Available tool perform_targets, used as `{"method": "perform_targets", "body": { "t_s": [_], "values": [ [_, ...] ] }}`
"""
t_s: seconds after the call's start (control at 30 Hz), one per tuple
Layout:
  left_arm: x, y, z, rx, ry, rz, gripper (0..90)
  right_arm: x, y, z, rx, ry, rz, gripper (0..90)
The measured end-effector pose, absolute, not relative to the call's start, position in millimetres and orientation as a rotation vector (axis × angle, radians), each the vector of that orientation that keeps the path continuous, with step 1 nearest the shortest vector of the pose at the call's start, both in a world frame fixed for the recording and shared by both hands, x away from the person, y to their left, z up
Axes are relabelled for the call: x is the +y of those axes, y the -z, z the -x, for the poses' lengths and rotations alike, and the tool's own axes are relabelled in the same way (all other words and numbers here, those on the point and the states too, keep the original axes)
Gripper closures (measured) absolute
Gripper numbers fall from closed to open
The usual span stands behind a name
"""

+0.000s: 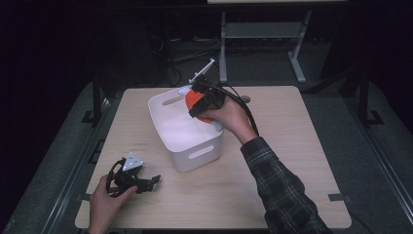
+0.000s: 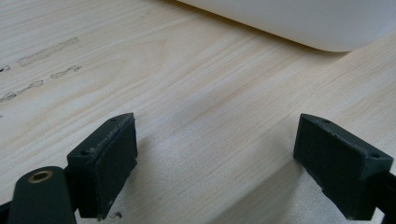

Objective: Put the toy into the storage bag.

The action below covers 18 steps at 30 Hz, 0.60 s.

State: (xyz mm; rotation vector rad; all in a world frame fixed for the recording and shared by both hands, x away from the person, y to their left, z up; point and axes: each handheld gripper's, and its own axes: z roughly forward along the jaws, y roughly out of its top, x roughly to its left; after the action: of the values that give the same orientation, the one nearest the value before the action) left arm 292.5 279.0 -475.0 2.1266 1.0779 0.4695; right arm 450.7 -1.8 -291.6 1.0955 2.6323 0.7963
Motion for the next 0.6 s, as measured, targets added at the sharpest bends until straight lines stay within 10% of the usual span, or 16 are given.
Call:
{"method": "perform_targets", "body": {
  "t_s": [0.6],
  "values": [
    [279.0,475.2,-292.6,1.077,-0.471,-2.125,12.9,21.8,310.2,-459.0,2.668,-0.736,-1.096,21.7]
  ]
}}
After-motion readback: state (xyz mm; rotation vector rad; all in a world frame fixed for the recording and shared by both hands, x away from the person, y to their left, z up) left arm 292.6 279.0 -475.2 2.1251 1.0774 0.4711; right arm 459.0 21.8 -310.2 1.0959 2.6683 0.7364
